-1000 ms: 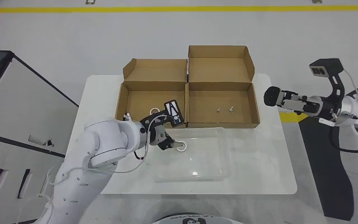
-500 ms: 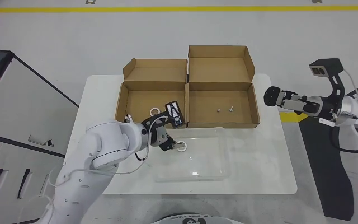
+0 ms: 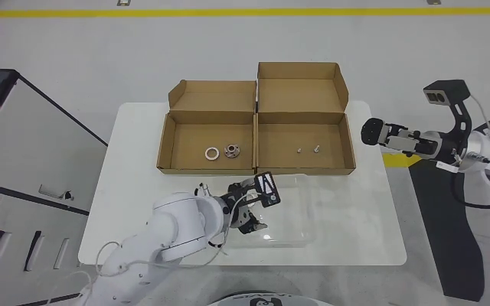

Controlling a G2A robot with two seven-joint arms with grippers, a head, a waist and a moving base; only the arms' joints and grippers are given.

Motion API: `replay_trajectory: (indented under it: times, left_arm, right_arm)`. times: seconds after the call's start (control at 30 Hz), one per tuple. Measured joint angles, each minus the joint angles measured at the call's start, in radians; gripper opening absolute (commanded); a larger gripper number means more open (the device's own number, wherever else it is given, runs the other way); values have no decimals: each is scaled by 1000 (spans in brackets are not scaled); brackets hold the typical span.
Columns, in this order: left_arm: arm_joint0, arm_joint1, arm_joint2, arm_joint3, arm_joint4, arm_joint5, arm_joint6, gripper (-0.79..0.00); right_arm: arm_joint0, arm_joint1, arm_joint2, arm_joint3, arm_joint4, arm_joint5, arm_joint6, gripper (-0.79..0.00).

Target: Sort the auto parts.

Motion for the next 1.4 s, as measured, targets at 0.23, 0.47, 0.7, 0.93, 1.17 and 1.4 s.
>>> replay_trajectory:
  times: [0.23,0.47,0.7,0.93,1.17,1.4]
  left_arm:
    - [-55,-10,84,29,70,30,-103,-406]
    - [-92,-25,157,74,114,72,-132,-502]
    - [-135,-39,243,133,241,43,-110,-557]
    - [-182,-51,307,183,344,-53,-83,-576]
    - [-219,-53,324,244,277,-101,-39,-631]
    - [-253,-60,350,297,267,-77,-63,-616]
  right_arm:
    - [0,0,0,0,0,0,0,0]
    - [0,0,0,0,0,0,0,0]
    - [0,0,0,0,0,0,0,0]
    - [0,0,0,0,0,0,0,0]
    - [0,0,0,0,0,0,0,0]
    - [0,0,0,0,0,0,0,0]
